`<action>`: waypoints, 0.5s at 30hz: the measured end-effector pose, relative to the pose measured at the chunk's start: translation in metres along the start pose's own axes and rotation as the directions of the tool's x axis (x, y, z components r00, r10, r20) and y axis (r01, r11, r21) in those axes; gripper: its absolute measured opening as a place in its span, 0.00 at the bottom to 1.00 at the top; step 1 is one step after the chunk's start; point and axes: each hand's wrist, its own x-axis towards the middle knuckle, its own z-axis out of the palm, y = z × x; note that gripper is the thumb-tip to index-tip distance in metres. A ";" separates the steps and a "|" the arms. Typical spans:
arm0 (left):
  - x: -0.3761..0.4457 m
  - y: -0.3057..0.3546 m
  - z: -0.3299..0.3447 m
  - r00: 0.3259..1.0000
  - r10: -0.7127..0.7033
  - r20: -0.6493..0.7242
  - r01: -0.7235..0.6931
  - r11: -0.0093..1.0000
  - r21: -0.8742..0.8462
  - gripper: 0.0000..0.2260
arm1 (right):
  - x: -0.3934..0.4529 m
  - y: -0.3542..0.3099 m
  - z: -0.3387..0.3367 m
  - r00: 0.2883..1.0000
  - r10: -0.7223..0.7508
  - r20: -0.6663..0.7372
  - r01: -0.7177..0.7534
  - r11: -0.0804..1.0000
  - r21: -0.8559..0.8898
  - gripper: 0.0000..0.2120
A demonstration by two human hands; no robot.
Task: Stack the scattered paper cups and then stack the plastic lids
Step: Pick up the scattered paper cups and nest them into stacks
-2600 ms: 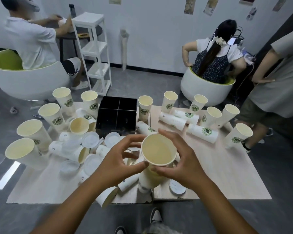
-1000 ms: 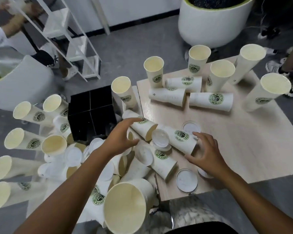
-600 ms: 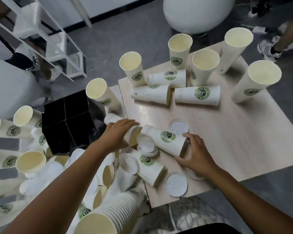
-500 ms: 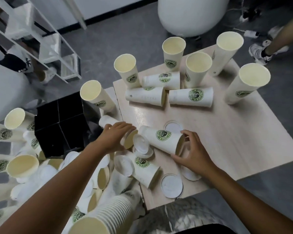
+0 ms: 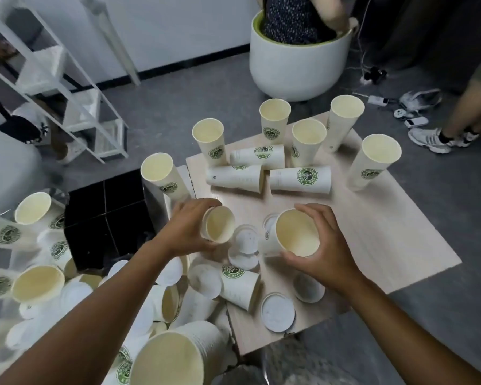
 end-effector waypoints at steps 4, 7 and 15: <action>-0.038 0.035 -0.041 0.972 -0.011 -0.236 -0.050 0.967 -0.248 0.38 | 0.005 -0.046 -0.015 0.994 -0.107 -0.035 0.107 0.994 0.009 0.41; -0.082 0.065 -0.079 0.932 -0.058 -0.358 -0.095 0.914 -0.394 0.38 | 0.008 -0.085 -0.025 0.979 -0.201 -0.043 0.201 0.980 -0.009 0.41; -0.199 0.128 -0.164 0.768 -0.134 -0.626 -0.299 0.789 -0.536 0.35 | 0.007 -0.168 -0.042 0.932 -0.363 0.020 0.363 0.932 -0.004 0.41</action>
